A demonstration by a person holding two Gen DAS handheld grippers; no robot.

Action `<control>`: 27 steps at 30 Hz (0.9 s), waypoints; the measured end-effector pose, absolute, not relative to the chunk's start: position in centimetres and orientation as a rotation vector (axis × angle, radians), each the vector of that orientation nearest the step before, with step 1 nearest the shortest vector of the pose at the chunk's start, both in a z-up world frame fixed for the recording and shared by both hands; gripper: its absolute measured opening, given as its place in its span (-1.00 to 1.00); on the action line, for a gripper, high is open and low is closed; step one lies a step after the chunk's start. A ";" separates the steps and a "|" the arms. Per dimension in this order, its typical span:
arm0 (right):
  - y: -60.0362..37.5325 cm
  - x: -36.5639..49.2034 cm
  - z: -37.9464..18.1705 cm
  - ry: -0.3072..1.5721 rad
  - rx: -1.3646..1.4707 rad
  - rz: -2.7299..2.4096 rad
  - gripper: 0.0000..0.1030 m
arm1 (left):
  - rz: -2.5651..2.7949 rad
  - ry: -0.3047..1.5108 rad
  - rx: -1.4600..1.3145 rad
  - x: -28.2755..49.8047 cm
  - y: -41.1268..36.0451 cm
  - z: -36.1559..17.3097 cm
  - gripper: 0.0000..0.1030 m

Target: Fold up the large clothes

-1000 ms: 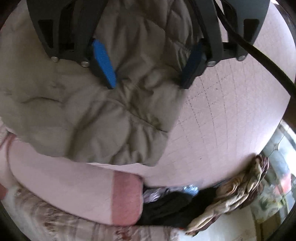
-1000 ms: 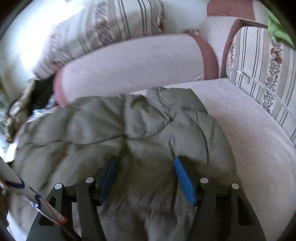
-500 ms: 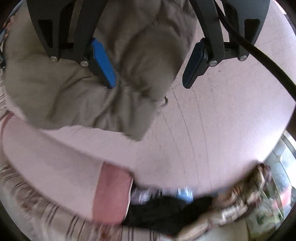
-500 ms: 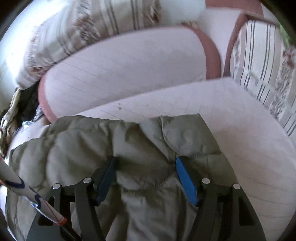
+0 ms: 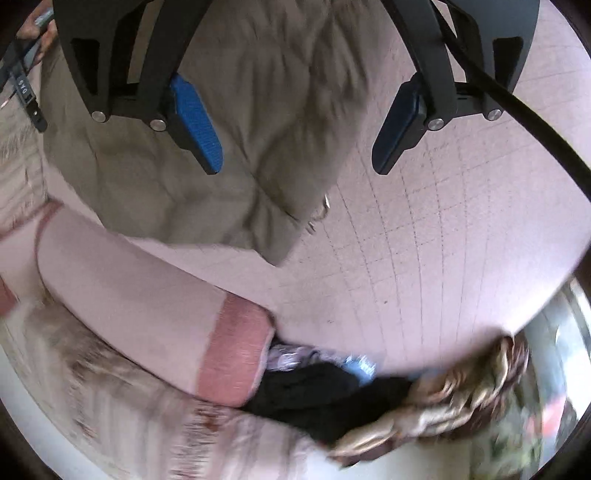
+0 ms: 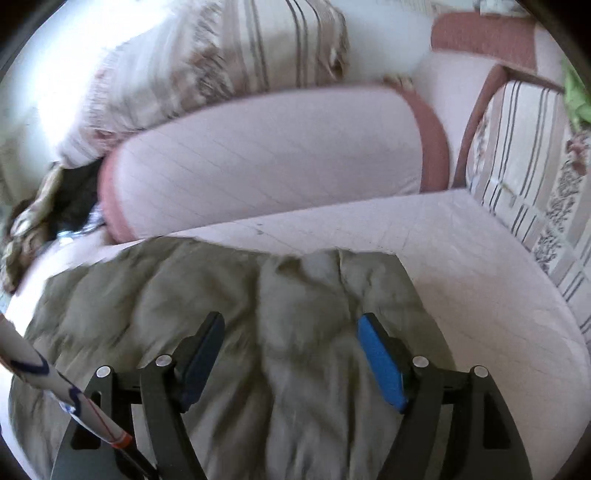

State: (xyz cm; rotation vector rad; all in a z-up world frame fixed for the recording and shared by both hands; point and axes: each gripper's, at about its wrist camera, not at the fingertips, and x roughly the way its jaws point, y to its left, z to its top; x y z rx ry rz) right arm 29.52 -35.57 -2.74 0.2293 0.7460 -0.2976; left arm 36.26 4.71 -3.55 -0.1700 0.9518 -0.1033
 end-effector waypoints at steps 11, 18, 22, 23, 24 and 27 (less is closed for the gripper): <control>-33.5 27.7 -5.9 0.810 0.177 -0.320 0.70 | -0.042 0.890 0.036 32.4 0.6 -5.7 0.67; -30.7 21.0 -4.7 0.749 0.089 -0.320 0.70 | 0.076 0.661 0.102 22.6 3.6 -0.1 0.81; -31.2 18.4 -6.7 0.802 0.110 -0.342 0.70 | 0.079 0.598 0.115 18.0 4.3 1.7 0.83; -31.2 17.3 -6.1 0.795 0.124 -0.350 0.70 | 0.070 0.587 0.101 16.7 4.6 2.3 0.83; -31.3 16.5 -5.6 0.789 0.141 -0.351 0.70 | 0.071 0.574 0.087 15.4 4.8 2.8 0.83; -30.9 13.7 -4.0 0.769 0.191 -0.338 0.70 | 0.070 0.543 0.064 12.2 4.9 4.0 0.85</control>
